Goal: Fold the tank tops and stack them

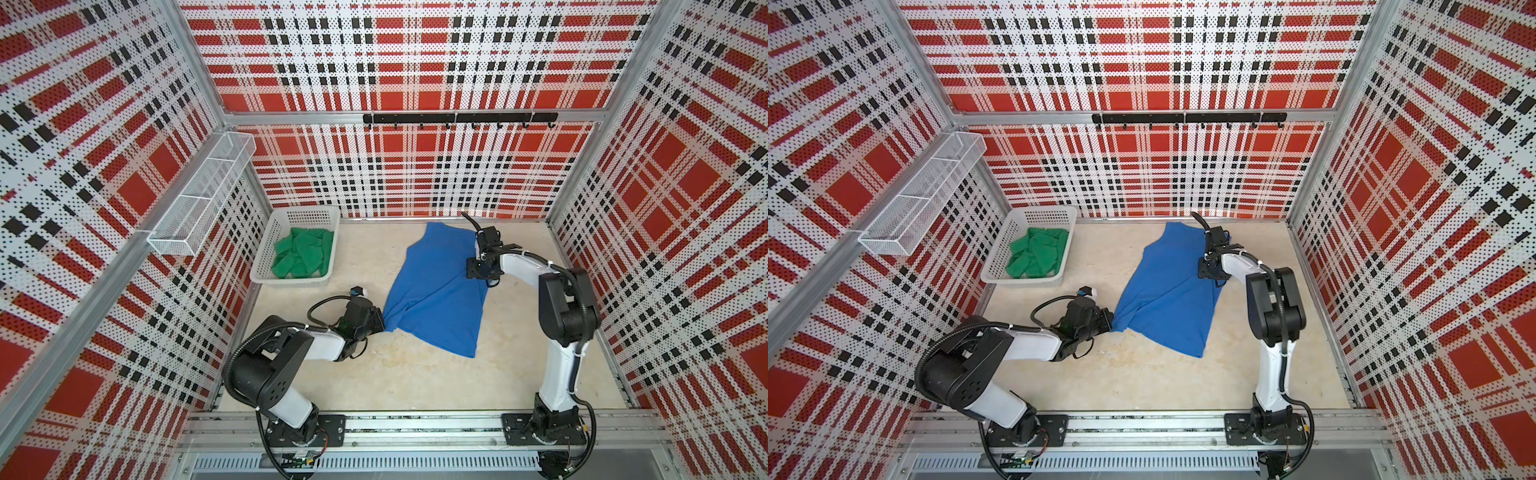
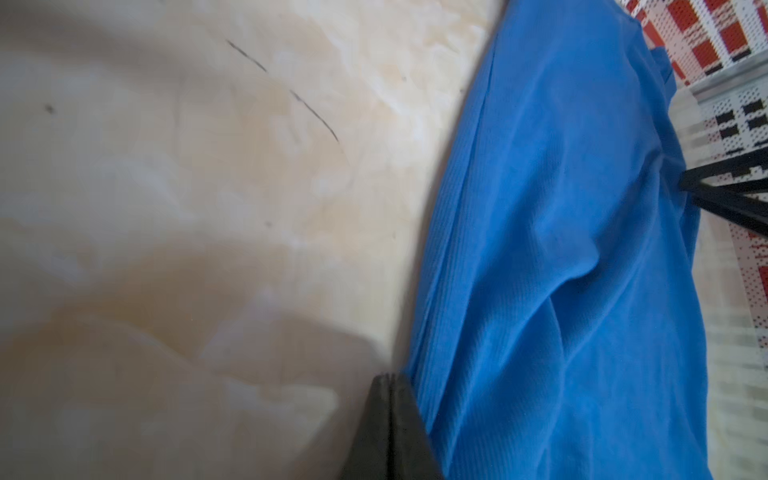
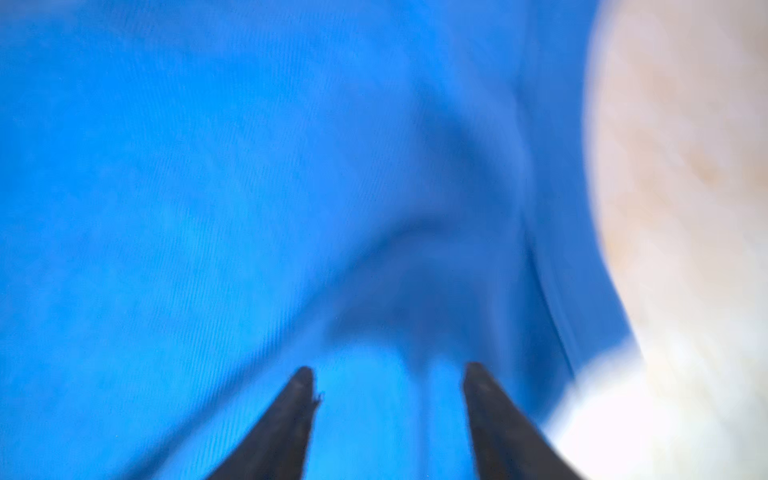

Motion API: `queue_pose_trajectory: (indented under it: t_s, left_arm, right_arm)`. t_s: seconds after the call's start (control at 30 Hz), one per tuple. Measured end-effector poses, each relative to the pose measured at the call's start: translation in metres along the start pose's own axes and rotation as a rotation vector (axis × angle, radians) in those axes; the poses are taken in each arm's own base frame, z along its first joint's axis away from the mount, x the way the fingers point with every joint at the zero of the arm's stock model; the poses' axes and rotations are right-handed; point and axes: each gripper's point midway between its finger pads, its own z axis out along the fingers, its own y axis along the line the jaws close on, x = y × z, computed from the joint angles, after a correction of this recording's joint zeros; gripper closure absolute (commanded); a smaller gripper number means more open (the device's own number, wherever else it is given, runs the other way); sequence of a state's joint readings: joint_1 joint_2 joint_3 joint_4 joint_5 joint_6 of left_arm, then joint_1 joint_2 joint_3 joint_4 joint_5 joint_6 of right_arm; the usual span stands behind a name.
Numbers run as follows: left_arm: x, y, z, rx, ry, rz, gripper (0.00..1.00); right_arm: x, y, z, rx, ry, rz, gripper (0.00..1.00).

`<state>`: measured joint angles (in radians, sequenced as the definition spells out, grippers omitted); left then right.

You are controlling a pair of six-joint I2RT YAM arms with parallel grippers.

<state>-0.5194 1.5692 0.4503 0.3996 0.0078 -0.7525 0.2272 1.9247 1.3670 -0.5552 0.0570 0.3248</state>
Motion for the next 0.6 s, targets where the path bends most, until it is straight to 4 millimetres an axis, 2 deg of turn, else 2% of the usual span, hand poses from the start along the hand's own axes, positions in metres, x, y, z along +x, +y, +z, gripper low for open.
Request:
queue_pose_trajectory:
  t_s: [0.07,0.17,0.23,0.33,0.43,0.6]
  left_arm:
    - [-0.001,-0.003,-0.004,-0.007,0.018,0.000,0.64]
    - [-0.010,0.003,-0.011,-0.043,0.027,-0.001,0.60]
    - [-0.019,0.006,-0.016,-0.061,0.021,0.001,0.60]
    - [-0.026,0.013,-0.022,-0.088,0.022,0.018,0.58]
    - [-0.018,0.024,-0.024,-0.129,0.063,0.040,0.56]
    - [0.000,0.024,-0.027,-0.133,0.119,0.075,0.52]
  right_arm:
    - [0.027,-0.006,-0.039,0.006,0.011,0.013,0.31]
    - [0.065,-0.007,-0.087,-0.011,-0.001,0.043,0.30]
    - [0.092,-0.005,-0.102,-0.026,0.012,0.059,0.32]
    - [0.135,0.002,-0.106,-0.062,0.078,0.100,0.36]
    - [0.168,0.007,-0.104,-0.079,0.145,0.137,0.40]
    - [0.197,0.012,-0.095,-0.096,0.206,0.205,0.46]
